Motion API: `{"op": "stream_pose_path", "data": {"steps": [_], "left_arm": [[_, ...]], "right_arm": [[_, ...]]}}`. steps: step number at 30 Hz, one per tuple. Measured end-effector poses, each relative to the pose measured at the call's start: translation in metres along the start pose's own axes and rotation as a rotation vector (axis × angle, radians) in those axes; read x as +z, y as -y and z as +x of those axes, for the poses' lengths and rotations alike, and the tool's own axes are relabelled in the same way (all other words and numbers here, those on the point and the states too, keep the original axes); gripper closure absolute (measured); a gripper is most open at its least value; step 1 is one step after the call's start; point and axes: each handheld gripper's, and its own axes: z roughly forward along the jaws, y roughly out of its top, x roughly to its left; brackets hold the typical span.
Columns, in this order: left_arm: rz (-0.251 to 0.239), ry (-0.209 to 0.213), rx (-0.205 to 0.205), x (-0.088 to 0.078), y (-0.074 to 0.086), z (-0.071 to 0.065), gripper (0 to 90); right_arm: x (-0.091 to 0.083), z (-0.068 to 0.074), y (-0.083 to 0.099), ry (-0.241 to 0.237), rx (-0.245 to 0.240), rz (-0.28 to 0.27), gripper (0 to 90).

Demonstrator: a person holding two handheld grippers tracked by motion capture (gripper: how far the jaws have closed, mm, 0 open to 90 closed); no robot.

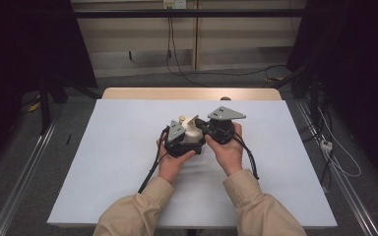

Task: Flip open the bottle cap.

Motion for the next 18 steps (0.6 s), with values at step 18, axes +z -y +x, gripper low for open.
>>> {"op": "stream_pose_path", "data": {"steps": [18], "left_arm": [[-0.002, 0.000, -0.001, 0.0002, 0.0001, -0.0001, 6.2]], "right_arm": [[0.0031, 0.0001, -0.0011, 0.006, 0.006, -0.007, 90.0]]}}
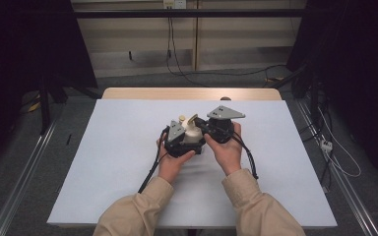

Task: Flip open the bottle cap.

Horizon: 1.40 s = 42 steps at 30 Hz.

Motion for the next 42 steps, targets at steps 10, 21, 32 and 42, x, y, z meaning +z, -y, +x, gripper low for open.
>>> {"op": "stream_pose_path", "data": {"steps": [10, 21, 32, 42], "left_arm": [[0.000, 0.000, 0.000, 0.0000, 0.0001, 0.0000, 6.2], [-0.002, -0.001, -0.001, 0.0000, 0.0002, -0.0002, 6.2], [0.000, -0.001, 0.000, 0.0001, 0.0002, -0.0001, 6.2], [-0.001, -0.001, -0.001, 0.0001, 0.0003, -0.0001, 6.2]], "right_arm": [[0.0048, 0.0012, -0.0012, -0.001, -0.006, -0.006, 90.0], [0.0054, 0.0010, -0.0015, -0.002, -0.008, -0.014, 90.0], [0.0060, 0.0007, -0.0017, 0.000, -0.006, -0.018, 90.0], [0.0069, -0.0004, -0.0019, 0.003, -0.007, -0.019, 90.0]]}}
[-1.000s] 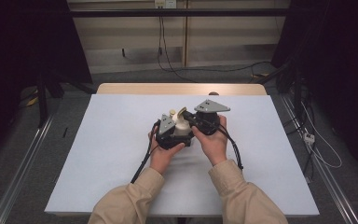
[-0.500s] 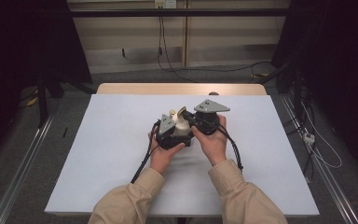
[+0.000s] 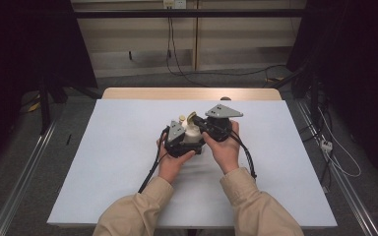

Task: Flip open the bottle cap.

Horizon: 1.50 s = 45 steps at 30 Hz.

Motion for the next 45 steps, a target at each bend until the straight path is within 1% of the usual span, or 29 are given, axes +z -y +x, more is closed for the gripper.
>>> {"op": "stream_pose_path", "data": {"steps": [16, 45], "left_arm": [[-0.002, 0.001, 0.000, 0.0002, 0.0001, 0.0000, 6.2], [0.001, 0.001, 0.001, 0.0000, -0.0001, 0.0002, 6.1]], "right_arm": [[0.0005, -0.0007, -0.0002, 0.000, 0.009, -0.004, 90.0], [0.0058, -0.0009, -0.0002, 0.001, 0.002, 0.001, 90.0]]}}
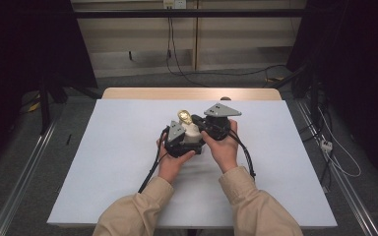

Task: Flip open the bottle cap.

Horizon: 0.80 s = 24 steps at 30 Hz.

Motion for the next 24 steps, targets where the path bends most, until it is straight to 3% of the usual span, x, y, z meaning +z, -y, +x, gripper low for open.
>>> {"op": "stream_pose_path", "data": {"steps": [6, 8, 13, 17, 18, 24], "left_arm": [[0.007, 0.003, -0.004, 0.000, 0.000, 0.000, 5.5], [0.043, -0.001, -0.002, 0.002, 0.002, 0.000, 3.6], [0.097, 0.001, -0.016, -0.003, 0.002, 0.000, 3.4], [0.159, 0.015, 0.025, -0.011, 0.002, 0.002, 4.1], [0.164, 0.017, 0.044, -0.014, 0.003, 0.003, 4.1], [0.169, 0.056, 0.045, -0.035, 0.004, 0.005, 4.1]], "right_arm": [[-0.005, -0.001, -0.001, 0.013, -0.008, -0.012, 86.0], [-0.007, -0.002, -0.001, 0.014, -0.002, -0.014, 82.3], [-0.014, -0.002, 0.002, -0.002, 0.009, -0.023, 65.7], [-0.020, -0.004, 0.009, -0.001, 0.011, -0.018, 48.7], [-0.021, -0.004, 0.011, -0.006, 0.016, -0.015, 43.5], [-0.032, -0.007, 0.027, -0.014, 0.028, -0.005, 28.5]]}}
